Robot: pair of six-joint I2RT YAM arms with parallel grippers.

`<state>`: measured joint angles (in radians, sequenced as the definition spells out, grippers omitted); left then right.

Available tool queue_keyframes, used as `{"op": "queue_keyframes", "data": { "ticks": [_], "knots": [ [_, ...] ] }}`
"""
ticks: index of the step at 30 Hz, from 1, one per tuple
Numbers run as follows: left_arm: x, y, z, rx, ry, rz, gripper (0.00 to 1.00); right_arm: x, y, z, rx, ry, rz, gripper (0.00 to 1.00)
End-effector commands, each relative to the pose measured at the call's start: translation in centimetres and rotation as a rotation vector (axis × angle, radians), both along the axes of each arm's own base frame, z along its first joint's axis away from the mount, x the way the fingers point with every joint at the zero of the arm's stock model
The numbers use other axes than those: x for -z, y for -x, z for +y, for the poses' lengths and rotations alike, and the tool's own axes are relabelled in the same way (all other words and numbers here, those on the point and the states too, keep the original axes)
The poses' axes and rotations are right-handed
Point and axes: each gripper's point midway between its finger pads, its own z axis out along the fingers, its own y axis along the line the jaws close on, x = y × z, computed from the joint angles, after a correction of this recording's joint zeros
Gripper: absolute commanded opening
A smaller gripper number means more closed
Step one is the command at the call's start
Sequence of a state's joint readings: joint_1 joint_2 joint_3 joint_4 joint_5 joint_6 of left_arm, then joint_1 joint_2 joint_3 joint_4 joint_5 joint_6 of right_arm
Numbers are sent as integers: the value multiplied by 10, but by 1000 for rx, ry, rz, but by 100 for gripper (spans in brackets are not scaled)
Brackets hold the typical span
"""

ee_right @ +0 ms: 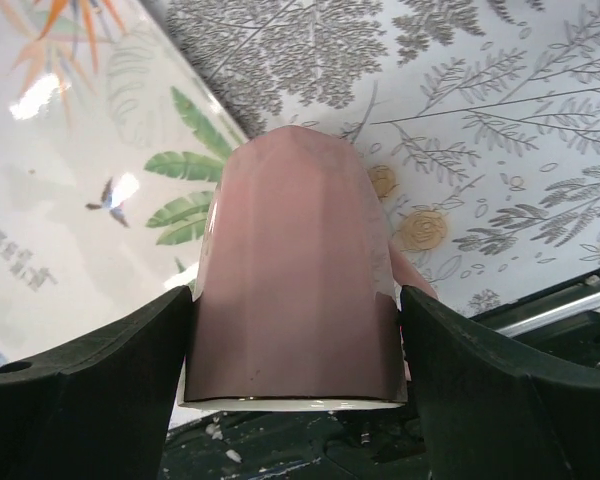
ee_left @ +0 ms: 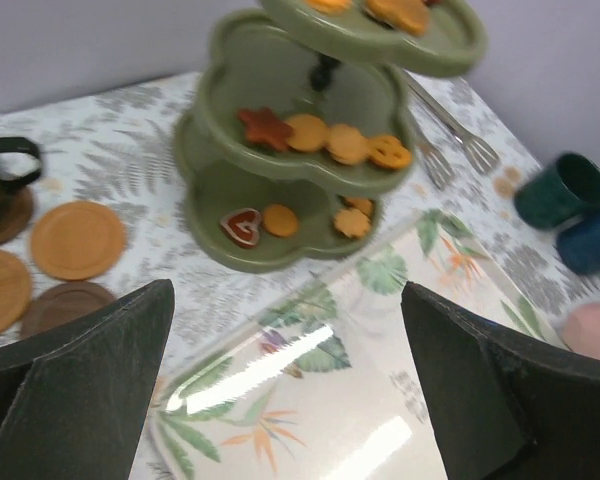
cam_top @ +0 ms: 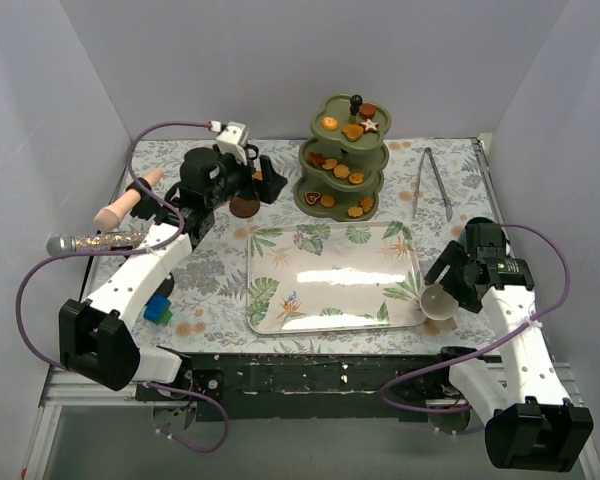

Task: Serve the afternoon tea
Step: Pick up the cup at the center of the board.

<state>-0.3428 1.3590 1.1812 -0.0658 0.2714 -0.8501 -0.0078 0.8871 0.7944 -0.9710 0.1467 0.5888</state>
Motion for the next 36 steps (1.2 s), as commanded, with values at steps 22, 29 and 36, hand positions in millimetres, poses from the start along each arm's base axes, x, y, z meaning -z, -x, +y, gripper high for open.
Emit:
{"op": "queue_keyframes", "data": {
  "ticks": [22, 29, 36],
  "knots": [
    [71, 160, -170, 160, 263, 357, 97, -74, -90, 135, -12, -390, -409, 1],
    [99, 158, -181, 96, 160, 358, 98, -79, -103, 180, -68, -451, -429, 1],
    [138, 157, -177, -26, 3, 369, 89, -82, -105, 211, -125, -485, -422, 1]
  ]
}}
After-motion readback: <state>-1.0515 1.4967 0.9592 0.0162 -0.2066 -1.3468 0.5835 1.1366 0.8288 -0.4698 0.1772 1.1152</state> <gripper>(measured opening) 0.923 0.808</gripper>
